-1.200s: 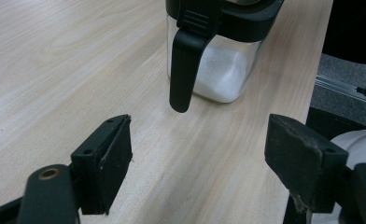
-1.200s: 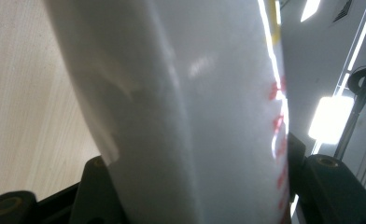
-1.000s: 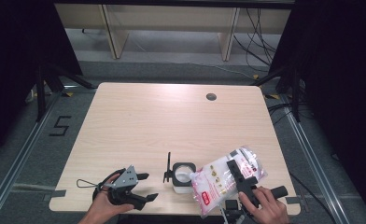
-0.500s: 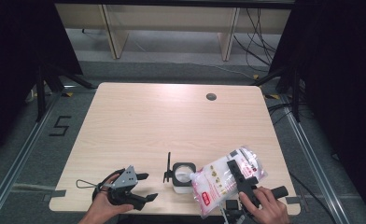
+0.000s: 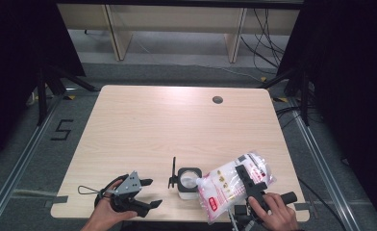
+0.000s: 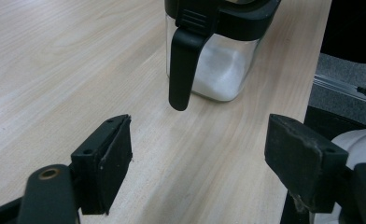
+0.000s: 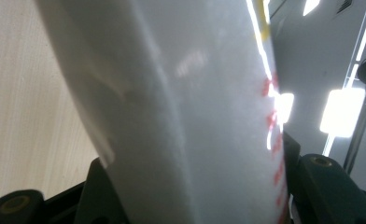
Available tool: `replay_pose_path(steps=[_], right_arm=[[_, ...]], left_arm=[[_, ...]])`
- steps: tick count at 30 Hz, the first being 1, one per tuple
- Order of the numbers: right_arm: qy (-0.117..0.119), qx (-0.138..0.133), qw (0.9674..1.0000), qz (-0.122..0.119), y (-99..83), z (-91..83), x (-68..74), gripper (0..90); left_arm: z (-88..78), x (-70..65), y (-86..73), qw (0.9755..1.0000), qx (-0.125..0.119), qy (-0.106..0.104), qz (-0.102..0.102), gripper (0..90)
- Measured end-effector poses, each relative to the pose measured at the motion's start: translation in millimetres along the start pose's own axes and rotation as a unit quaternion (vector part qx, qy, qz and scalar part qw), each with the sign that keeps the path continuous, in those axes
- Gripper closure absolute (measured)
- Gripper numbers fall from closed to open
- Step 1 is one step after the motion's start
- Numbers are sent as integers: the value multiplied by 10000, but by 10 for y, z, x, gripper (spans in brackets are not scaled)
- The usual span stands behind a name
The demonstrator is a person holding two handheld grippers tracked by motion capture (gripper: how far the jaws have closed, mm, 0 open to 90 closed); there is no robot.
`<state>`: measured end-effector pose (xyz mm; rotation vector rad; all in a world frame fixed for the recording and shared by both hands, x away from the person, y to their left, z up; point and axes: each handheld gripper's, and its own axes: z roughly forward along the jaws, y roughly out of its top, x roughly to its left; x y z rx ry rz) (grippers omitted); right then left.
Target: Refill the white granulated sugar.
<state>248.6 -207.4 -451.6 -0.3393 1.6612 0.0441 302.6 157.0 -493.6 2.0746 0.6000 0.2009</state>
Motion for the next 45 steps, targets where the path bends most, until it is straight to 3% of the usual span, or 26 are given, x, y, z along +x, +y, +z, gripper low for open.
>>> replay_pose_path(steps=[1, 2, 3, 6, 7, 9, 10, 12, 16, 18, 20, 23, 27, 28, 29, 30, 31, 32, 34, 38, 41, 44, 45], right_arm=[[-26, 21, 10000, 26, 0, -7, 6, 496], [-75, -116, 9998, -172, 0, 10, -24, 497], [-41, -109, 9997, -205, -1, 10, -31, 498], [16, -101, 9999, -4, -23, 20, 6, 500], [-59, -172, 9997, -164, -23, 22, -18, 501], [39, -107, 9998, -152, -24, 16, -19, 501], [-77, -167, 9997, -167, -24, 22, -19, 501], [20, -11, 10000, -24, -19, -1, 1, 501], [-14, -121, 9998, -141, -13, 9, -26, 502], [-138, -214, 9995, -200, -13, 9, -35, 502], [-123, -219, 9994, -221, -14, 12, -38, 502], [-78, -154, 9997, -149, -14, 6, -22, 502], [-56, -137, 9997, -197, -10, 1, -40, 502], [-7, -111, 9999, -113, -12, -1, -27, 502], [-136, -154, 9997, -152, -13, -1, -30, 503], [-111, -176, 9997, -161, -13, 1, -38, 502], [74, 11, 9997, -213, -1, -23, -61, 502], [41, -3, 9998, -179, 0, -22, -56, 502], [-72, -119, 9998, -166, -7, -8, -45, 502], [-119, -137, 9996, -218, -4, -9, -50, 502], [-104, -124, 9997, -203, -4, -6, -47, 502], [-13, -63, 9999, -150, -4, -16, -37, 502], [-44, -83, 9998, -169, -5, -13, -44, 503]], left_arm=[[-3, 2, -1, 10000, 28, 20, 31, 228], [-3, -1, -6, 10000, 30, -2, 33, 228], [-2, -2, -9, 10000, 4, 34, 56, 228], [-4, 6, 7, 10000, -12, 28, 69, 228], [-8, 4, 4, 10000, 29, 43, 72, 228], [-6, 4, -5, 10000, 29, 9, 59, 228], [-2, 1, -1, 10000, 10, 8, 12, 228], [-1, 1, 1, 10000, -2, 2, 3, 228], [-9, 8, 6, 10000, 1, 37, 81, 228], [-11, 5, 6, 10000, 5, 48, 65, 228], [-10, 18, -2, 9998, -34, 31, 191, 228], [-12, 8, 7, 10000, -5, 35, 39, 228], [-16, 21, 9, 9998, 14, 38, 171, 228], [-9, 6, 4, 10000, -23, 39, -3, 229], [-7, 9, 4, 10000, -27, 18, 11, 229], [-12, 5, 5, 10000, 3, 55, 10, 229], [-16, 9, 3, 10000, 10, 50, 74, 229], [-19, 22, 7, 9998, 14, 38, 193, 228], [-10, 11, 4, 10000, -31, 26, 2, 229], [-18, 15, 5, 9999, 15, 42, 133, 228], [-7, 10, 3, 10000, -27, 23, 9, 228], [-15, 25, 9, 9998, 18, 34, 201, 228], [-6, 12, 3, 10000, -30, 17, -3, 228]])
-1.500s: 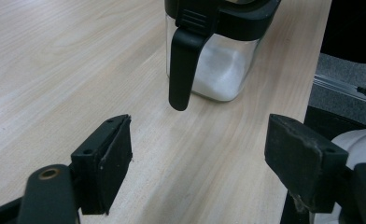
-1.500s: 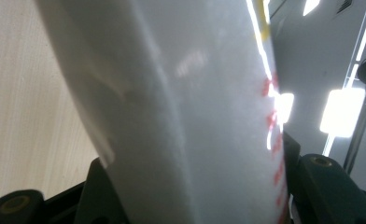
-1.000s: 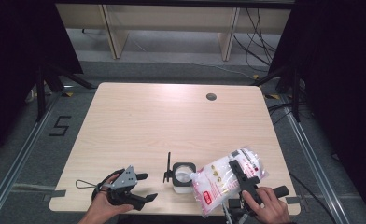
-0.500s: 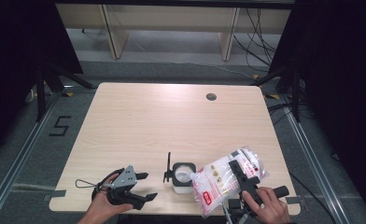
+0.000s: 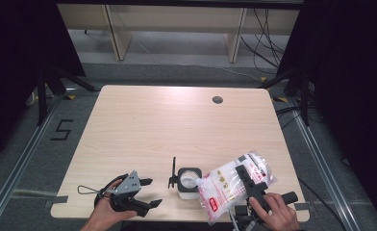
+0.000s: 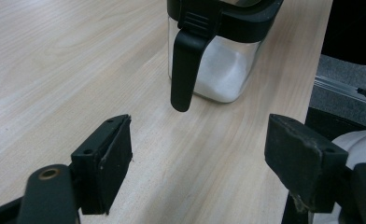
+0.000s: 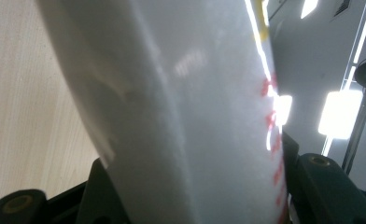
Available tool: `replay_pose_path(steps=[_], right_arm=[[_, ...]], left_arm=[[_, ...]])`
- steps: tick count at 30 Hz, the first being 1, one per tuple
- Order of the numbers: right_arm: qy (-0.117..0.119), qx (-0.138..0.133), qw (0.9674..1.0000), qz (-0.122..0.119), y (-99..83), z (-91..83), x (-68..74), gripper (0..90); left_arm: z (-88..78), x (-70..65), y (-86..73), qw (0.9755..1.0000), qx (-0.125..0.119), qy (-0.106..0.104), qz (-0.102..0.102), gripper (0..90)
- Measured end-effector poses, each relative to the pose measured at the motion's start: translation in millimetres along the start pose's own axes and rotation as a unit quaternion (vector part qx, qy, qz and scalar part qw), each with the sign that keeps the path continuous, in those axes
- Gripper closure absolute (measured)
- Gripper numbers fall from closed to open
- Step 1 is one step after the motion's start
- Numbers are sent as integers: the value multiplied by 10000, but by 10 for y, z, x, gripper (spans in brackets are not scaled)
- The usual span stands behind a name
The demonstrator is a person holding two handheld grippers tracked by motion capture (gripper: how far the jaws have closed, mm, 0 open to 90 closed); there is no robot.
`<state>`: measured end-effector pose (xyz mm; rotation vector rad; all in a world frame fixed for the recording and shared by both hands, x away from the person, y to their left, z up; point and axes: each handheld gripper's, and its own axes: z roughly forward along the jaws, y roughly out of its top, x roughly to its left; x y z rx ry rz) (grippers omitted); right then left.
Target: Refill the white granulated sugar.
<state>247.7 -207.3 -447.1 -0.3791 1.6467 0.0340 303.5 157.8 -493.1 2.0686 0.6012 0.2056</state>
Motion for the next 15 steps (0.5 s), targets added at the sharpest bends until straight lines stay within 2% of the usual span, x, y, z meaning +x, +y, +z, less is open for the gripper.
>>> replay_pose_path(steps=[1, 4, 6, 8, 11, 12, 14, 15], right_arm=[[-45, -54, 9999, -85, 0, 6, -14, 502], [-43, -23, 10000, 10, -6, 1, 3, 502], [-52, -87, 9999, -114, -7, 7, -27, 502], [25, 27, 10000, 9, -9, -4, -6, 502], [43, 46, 10000, -29, -6, -9, -19, 502], [59, 40, 10000, -3, -5, -6, -15, 503], [-24, -11, 10000, 27, -8, 1, 4, 502], [-120, -71, 9999, -77, -5, 4, -10, 502]], left_arm=[[0, 4, 3, 10000, 10, -5, 12, 228], [-6, -4, -6, 10000, 35, 22, 34, 228], [-1, 12, 0, 10000, 3, 0, 18, 228], [-3, 5, -3, 10000, 20, 46, 28, 228], [-5, 6, -4, 10000, 30, 48, 23, 228], [2, 12, 1, 10000, -18, -23, 21, 228], [-2, -1, -5, 10000, 22, 49, 8, 228], [-4, -4, -11, 10000, 23, 1, -1, 228]])
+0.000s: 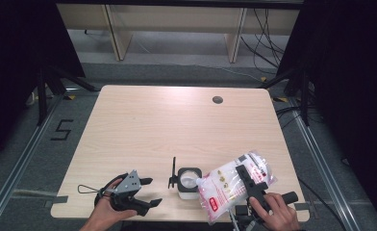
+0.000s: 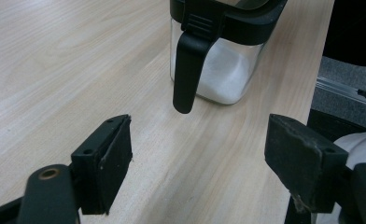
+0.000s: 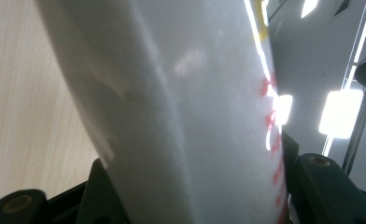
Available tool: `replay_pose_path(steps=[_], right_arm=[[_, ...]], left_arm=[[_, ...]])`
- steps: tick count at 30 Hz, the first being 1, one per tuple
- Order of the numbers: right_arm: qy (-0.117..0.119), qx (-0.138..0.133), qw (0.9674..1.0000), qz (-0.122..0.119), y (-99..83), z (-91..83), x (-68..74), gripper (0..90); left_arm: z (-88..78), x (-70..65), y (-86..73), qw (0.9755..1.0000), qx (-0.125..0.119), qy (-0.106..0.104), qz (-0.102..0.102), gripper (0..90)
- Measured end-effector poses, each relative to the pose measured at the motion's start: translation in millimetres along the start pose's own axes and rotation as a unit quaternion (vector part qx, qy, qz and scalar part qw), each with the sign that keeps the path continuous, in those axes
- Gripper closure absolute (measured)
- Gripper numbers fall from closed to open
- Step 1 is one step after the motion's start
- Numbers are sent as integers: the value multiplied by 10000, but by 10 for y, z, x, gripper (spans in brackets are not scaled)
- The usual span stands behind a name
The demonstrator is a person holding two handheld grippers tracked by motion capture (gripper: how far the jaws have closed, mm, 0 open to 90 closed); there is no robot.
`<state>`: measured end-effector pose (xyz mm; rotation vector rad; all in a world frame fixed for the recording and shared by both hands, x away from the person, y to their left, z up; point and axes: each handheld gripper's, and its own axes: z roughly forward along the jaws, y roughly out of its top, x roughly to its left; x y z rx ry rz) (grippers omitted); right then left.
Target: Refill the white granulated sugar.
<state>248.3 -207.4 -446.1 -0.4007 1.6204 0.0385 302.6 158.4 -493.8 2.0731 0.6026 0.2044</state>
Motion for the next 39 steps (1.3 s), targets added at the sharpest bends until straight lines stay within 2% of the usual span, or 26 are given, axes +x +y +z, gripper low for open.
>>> replay_pose_path(steps=[1, 3, 4, 5, 6, 7, 10, 12, 13, 14, 16, 18, 19, 21, 22, 23, 24, 25, 27, 29, 31, 32, 34, 36, 37, 39], right_arm=[[107, -16, 9999, -15, 2, 4, -12, 502], [47, 75, 9999, 129, 1, -6, 19, 502], [110, 47, 9999, 44, 5, -1, -4, 502], [151, 98, 9998, 103, 5, -9, 9, 503], [103, 45, 9999, 32, 6, -5, -4, 503], [38, -21, 10000, -9, 3, 2, -2, 503], [100, 78, 9997, 199, 5, -9, 30, 502], [106, 52, 9999, 105, 7, -10, 8, 502], [72, 34, 9999, 73, 7, -8, 1, 502], [107, 124, 9995, 285, 4, -18, 32, 503], [95, 35, 9999, 116, 7, -8, 7, 503], [51, -3, 10000, 0, 11, -9, -7, 502], [79, 9, 10000, 23, 11, -8, 1, 503], [148, 70, 9999, -44, 19, -11, -3, 503], [100, 57, 9999, 63, 19, -8, 18, 503], [91, 52, 9999, 36, 15, -6, 20, 503], [42, 3, 10000, -58, 16, -1, 2, 503], [46, 13, 10000, -34, 17, -2, 7, 502], [105, 60, 9999, -46, 22, -15, 1, 503], [28, 6, 10000, -45, 21, -11, 1, 503], [29, 4, 10000, -60, 25, -9, -1, 502], [79, 44, 9999, 69, 23, -13, 24, 503], [104, 46, 9999, 81, 22, -11, 29, 503], [107, 45, 9999, -57, 30, -7, 0, 503], [150, 58, 9999, -18, 29, -11, 6, 503], [153, 57, 9999, 52, 25, -17, 17, 503]], left_arm=[[-2, -1, 2, 10000, 3, 31, 7, 228], [3, 17, 12, 10000, -27, 2, 18, 228], [4, 15, 10, 10000, -12, 10, 42, 228], [2, 1, 5, 10000, 5, 16, 3, 228], [0, 7, -1, 10000, 16, -6, 81, 228], [0, 3, -2, 10000, 21, 10, 28, 228], [1, 0, 10, 10000, -7, 35, 17, 228], [-8, 14, 14, 9998, 34, 20, 190, 228], [-1, 3, 10, 10000, 4, 23, 44, 228], [5, 4, 10, 10000, -18, 2, 17, 228], [6, -6, 9, 10000, -22, 19, 20, 228], [-2, 10, 7, 9999, 12, -6, 158, 228], [-2, 3, 12, 10000, 12, 20, 47, 228], [-2, 2, 16, 10000, -15, 28, 58, 228], [-8, 4, 15, 9999, 19, 17, 117, 228], [-10, 14, 14, 9998, 27, 18, 208, 228], [-6, 18, 15, 9998, 24, 12, 199, 228], [1, 3, 10, 10000, -12, 16, 12, 228], [-4, 1, 15, 10000, 20, 30, 61, 228], [-9, 6, 6, 9999, 39, 32, 148, 228], [-1, -1, 14, 10000, -11, 39, 23, 228], [-1, 7, 20, 9999, -20, 26, 99, 228], [-6, 5, 13, 9999, 28, 30, 128, 228], [-8, 18, 17, 9998, 34, 29, 208, 228], [-3, -1, 13, 10000, -8, 42, 19, 228], [-5, 4, 16, 9999, 22, 16, 96, 228]])
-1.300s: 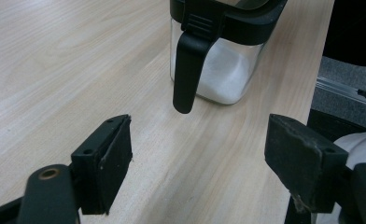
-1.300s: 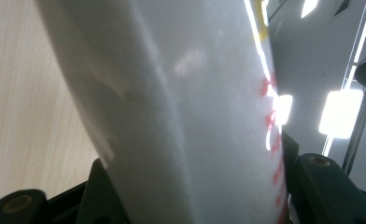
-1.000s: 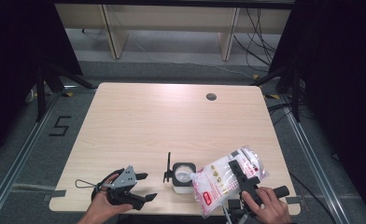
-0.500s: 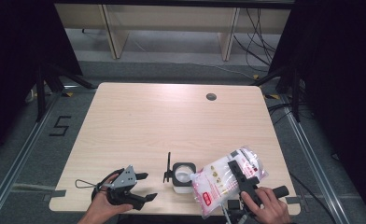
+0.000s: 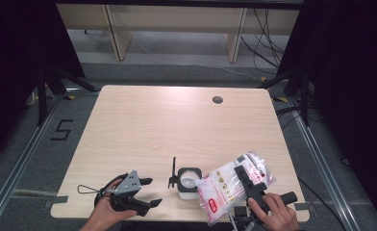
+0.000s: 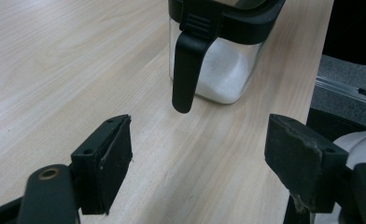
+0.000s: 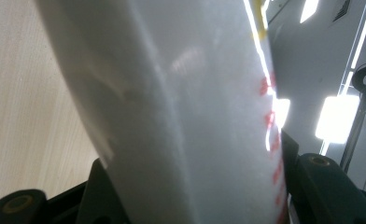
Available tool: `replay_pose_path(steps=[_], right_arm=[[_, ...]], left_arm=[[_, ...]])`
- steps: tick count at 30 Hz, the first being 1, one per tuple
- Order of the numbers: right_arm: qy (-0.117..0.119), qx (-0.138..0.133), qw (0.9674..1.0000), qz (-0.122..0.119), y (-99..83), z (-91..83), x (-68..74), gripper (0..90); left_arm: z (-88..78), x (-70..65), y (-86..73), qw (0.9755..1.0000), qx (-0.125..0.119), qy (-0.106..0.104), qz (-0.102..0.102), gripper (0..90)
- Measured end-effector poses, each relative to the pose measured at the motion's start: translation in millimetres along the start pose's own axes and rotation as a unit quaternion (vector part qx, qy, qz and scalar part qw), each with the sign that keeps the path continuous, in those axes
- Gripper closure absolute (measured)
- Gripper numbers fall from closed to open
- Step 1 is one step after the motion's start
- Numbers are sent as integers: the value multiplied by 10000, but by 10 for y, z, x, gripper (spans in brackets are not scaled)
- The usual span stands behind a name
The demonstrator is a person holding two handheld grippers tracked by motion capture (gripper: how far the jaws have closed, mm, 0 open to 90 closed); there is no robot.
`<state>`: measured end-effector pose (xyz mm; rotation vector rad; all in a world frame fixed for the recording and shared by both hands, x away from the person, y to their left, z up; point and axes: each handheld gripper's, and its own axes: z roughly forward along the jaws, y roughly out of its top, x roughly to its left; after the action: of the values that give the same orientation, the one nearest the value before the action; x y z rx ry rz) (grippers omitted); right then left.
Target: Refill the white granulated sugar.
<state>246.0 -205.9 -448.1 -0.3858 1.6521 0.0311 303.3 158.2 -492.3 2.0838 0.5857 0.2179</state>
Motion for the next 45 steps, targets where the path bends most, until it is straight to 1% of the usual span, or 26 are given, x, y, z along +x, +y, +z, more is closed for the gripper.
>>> replay_pose_path(steps=[4, 6, 8, 10, 12, 14, 15, 16, 17, 20, 22, 23, 24, 25, 26, 27, 29, 31, 32, 34, 35, 36, 39, 42, 44, 45], right_arm=[[-19, 44, 10000, -40, 7, -9, -5, 503], [-72, 53, 10000, 24, 3, -14, 8, 503], [-76, 36, 10000, -49, 8, -6, -5, 503], [-123, 29, 9999, -69, 8, -11, -12, 503], [-134, -41, 9997, -177, 8, 1, -33, 503], [-92, 57, 9999, -36, 8, -5, -2, 503], [-111, 12, 9998, -164, 11, -3, -17, 503], [-129, -2, 9998, -176, 10, -4, -24, 503], [-138, -37, 9996, -231, 10, 0, -38, 503], [-72, 38, 9999, -109, 17, -5, -23, 503], [-102, 39, 9999, -129, 19, -9, -26, 503], [-82, 76, 9999, 10, 18, -10, -7, 503], [-72, 86, 9999, -33, 21, -12, -13, 503], [-94, 35, 9998, -184, 26, -8, -35, 503], [-121, 71, 9999, -87, 25, -19, -21, 503], [-174, 18, 9996, -203, 28, -12, -40, 502], [-106, 121, 9999, -22, 27, -23, -7, 503], [-95, 129, 9999, -45, 26, -26, -10, 503], [-107, 143, 9998, 44, 26, -30, 2, 503], [-116, 104, 9998, -86, 28, -24, -18, 503], [-109, 111, 9999, -34, 31, -27, -11, 503], [-152, -1, 9996, -222, 35, -15, -42, 503], [-146, 24, 9996, -222, 39, -19, -40, 503], [-143, 10, 9996, -235, 39, -22, -43, 503], [-147, 2, 9996, -230, 39, -20, -44, 503], [-115, 39, 9998, -167, 38, -23, -32, 503]], left_arm=[[-2, 14, 5, 9999, 5, 2, 114, 228], [2, 0, -1, 10000, 0, 17, 27, 228], [12, -14, -13, 10000, -42, -8, -84, 228], [6, 3, 0, 10000, -4, 8, 43, 228], [11, -6, -7, 10000, 6, -10, -62, 228], [9, -3, -12, 10000, 9, 30, 36, 228], [8, -3, -7, 10000, 24, 26, 21, 228], [10, 4, 0, 10000, 6, -5, 66, 228], [10, 1, -4, 10000, 40, -8, -21, 228], [8, -7, -11, 10000, 9, 31, 17, 228], [8, -2, -1, 10000, -20, 10, -4, 228], [9, 3, 1, 10000, -24, 15, 52, 228], [5, -7, -3, 10000, 15, 31, -16, 228], [3, -3, -10, 10000, 44, 1, 8, 228], [6, -9, -14, 10000, 13, 35, 11, 228], [6, -4, -7, 10000, 23, -2, -8, 228], [11, 3, 1, 10000, -25, 13, 45, 228], [6, -7, -11, 10000, 25, 15, 8, 228], [8, -13, -14, 10000, -2, 15, -3, 228], [11, -4, -2, 10000, -32, 28, -24, 228], [15, -1, 0, 10000, -43, 14, 3, 228], [5, -5, -3, 10000, 35, 34, 6, 228], [6, -7, -6, 10000, -3, 31, -14, 228], [1, 3, 3, 10000, 6, 14, 53, 228], [6, -13, -10, 10000, -13, 19, -3, 228], [3, -4, 1, 10000, 13, 31, 4, 228]])
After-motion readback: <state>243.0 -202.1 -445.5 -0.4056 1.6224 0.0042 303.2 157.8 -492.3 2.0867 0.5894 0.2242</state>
